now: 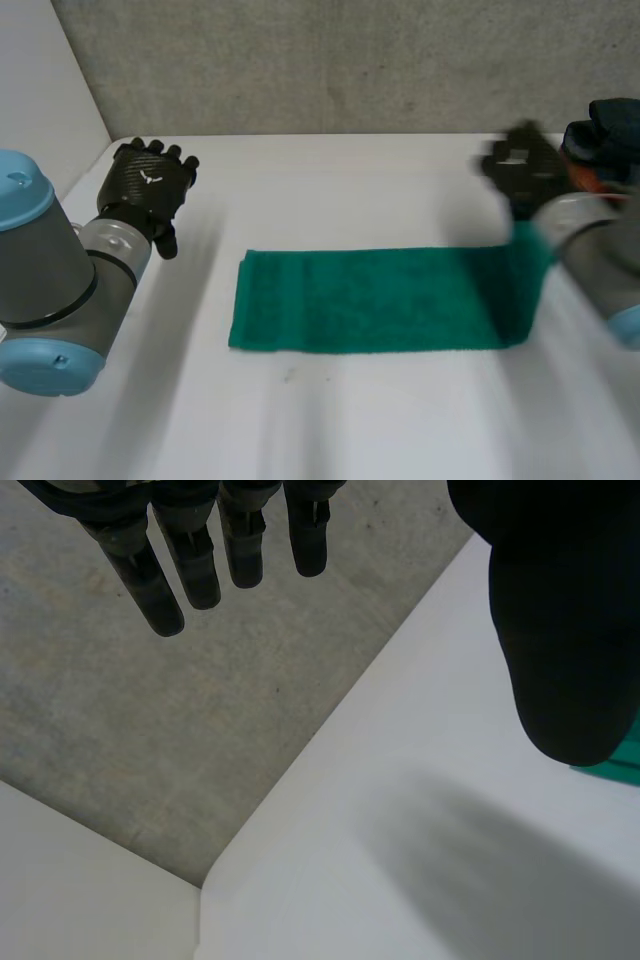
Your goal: Fold the laundry.
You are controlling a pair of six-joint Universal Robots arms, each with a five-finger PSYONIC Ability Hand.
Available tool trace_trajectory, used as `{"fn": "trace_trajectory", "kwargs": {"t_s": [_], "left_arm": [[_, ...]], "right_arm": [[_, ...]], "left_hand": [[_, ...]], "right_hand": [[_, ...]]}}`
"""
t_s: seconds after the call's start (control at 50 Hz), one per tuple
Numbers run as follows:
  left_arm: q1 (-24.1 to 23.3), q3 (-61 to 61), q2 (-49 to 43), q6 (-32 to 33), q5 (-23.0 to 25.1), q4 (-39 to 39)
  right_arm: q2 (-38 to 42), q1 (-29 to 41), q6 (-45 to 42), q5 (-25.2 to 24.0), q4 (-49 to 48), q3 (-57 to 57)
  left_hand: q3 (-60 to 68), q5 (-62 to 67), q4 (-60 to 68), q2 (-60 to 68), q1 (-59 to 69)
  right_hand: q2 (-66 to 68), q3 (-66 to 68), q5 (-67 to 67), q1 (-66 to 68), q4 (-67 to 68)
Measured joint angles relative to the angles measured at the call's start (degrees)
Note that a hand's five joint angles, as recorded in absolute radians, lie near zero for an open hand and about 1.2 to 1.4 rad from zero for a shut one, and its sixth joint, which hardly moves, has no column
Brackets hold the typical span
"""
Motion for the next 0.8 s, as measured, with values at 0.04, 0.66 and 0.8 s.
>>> {"fn": "trace_trajectory", "kwargs": {"t_s": [0.04, 0.66, 0.8], "left_arm": [[0.04, -0.21, 0.47, -0.31, -0.01, 0.0], [-2.74, 1.77, 0.12, -1.45, 0.01, 0.18], [-3.44, 1.27, -0.79, -1.45, 0.0, 0.17]], "right_arm": [[0.75, 6.09, 0.51, -1.29, -2.55, -0.36], [8.89, 19.99, 19.29, 9.82, 7.95, 3.77], [7.91, 11.41, 17.13, 10.3, 7.09, 10.41]], "left_hand": [[0.0, 0.0, 0.0, 0.0, 0.0], [0.0, 0.0, 0.0, 0.0, 0.0], [0.0, 0.0, 0.0, 0.0, 0.0]], "right_hand": [[0.0, 0.01, 0.03, 0.0, 0.0], [-55.05, -56.08, -54.44, -50.9, -56.83], [-8.78, -9.22, -8.98, -20.4, -10.57]]}}
